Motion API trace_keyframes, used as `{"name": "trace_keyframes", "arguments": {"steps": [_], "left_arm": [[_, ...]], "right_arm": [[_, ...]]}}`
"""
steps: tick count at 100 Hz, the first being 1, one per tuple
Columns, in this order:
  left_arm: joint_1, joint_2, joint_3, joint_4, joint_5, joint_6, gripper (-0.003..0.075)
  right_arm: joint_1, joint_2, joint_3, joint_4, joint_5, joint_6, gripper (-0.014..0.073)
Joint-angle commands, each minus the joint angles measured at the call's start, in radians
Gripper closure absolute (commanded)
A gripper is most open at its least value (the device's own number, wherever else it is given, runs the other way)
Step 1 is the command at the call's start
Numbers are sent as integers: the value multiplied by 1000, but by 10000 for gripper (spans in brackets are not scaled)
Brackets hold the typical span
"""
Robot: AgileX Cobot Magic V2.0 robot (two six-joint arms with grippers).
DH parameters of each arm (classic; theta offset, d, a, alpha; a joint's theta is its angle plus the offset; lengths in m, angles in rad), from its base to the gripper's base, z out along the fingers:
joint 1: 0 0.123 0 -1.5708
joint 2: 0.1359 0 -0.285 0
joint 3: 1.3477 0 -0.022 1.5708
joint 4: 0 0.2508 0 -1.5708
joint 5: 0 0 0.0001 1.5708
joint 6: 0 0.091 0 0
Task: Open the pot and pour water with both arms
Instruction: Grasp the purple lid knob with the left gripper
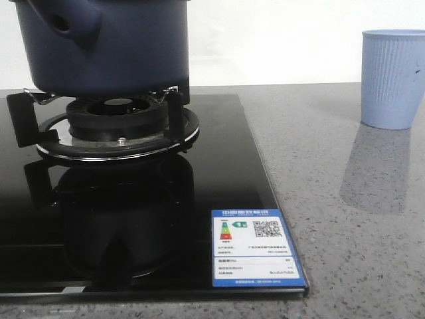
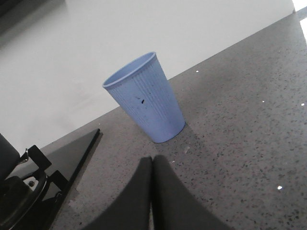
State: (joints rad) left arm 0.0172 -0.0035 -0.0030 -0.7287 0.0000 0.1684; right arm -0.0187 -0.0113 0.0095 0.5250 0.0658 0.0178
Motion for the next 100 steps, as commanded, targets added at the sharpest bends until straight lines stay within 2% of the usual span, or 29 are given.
{"name": "trace_keyframes", "arguments": {"steps": [1,19,30,49,59,65,74,89,100], "left_arm": [[0,-24,-1,-100,-115,-8,736],[0,-24,-72,-103,-89,-8,736],[0,-6,-139,-93,-47,-7,736],[0,98,-315,150,113,-7,736],[0,180,-425,212,213,2,736],[-5,235,-494,212,284,54,736],[-66,308,-572,208,345,90,736],[-218,386,-643,212,357,207,736],[-309,433,-665,212,346,216,736]], "right_arm": [[-1,-20,-20,22,-66,-2,644],[-1,-14,-100,15,-2,-18,644],[-1,26,-160,-40,64,-18,644],[-1,167,-326,-115,208,-101,644],[1,261,-418,-115,286,-195,644],[8,320,-468,-115,346,-237,644],[42,380,-533,-113,388,-252,644],[108,446,-606,-113,419,-347,644],[139,471,-627,-111,424,-368,644]]}}
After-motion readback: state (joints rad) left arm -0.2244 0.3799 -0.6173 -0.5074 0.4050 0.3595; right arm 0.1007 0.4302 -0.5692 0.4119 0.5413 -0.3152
